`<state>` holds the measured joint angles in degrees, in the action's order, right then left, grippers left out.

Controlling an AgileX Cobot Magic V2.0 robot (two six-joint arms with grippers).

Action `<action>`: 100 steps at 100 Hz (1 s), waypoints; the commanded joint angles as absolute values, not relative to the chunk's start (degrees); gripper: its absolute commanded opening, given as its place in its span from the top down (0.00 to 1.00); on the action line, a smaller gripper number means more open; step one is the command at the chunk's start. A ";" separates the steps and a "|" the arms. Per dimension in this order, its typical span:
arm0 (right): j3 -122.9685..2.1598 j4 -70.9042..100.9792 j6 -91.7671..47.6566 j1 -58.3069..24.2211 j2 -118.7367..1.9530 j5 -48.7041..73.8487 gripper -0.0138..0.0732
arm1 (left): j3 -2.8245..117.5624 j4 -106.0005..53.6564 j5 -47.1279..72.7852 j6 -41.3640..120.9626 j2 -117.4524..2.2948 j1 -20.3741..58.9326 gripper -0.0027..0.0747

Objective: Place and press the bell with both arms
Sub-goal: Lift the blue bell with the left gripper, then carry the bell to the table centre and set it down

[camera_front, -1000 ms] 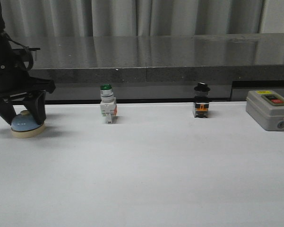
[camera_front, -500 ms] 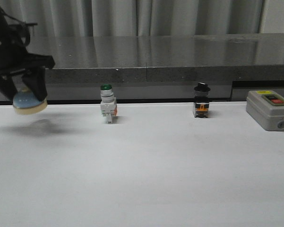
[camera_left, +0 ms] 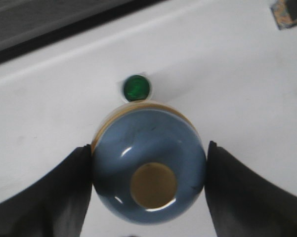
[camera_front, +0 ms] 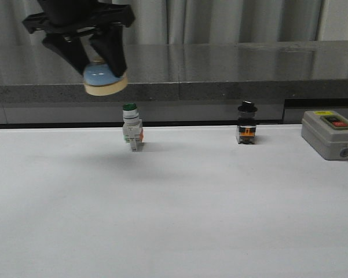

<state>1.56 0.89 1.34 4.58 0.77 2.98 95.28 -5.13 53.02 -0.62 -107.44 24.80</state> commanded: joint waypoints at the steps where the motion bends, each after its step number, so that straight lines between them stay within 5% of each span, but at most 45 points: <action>1: 0.69 0.36 1.22 4.89 1.39 -1.76 0.91 | 97.29 -5.76 51.34 -0.56 -105.14 28.38 0.64; 35: 0.69 0.36 1.22 4.89 1.39 -1.76 0.91 | 97.39 -6.35 50.23 -0.56 -112.46 38.41 0.64; 71: 0.69 0.36 1.22 4.89 1.39 -1.76 0.91 | 97.39 -7.95 50.19 -0.51 -118.60 39.90 0.63; 100: 0.69 0.36 1.22 4.89 1.39 -1.76 0.91 | 98.31 -8.03 49.67 -0.42 -118.70 39.90 0.21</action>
<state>1.56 0.89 1.34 4.58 0.77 2.98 96.07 -7.03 51.36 -0.50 -121.92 39.46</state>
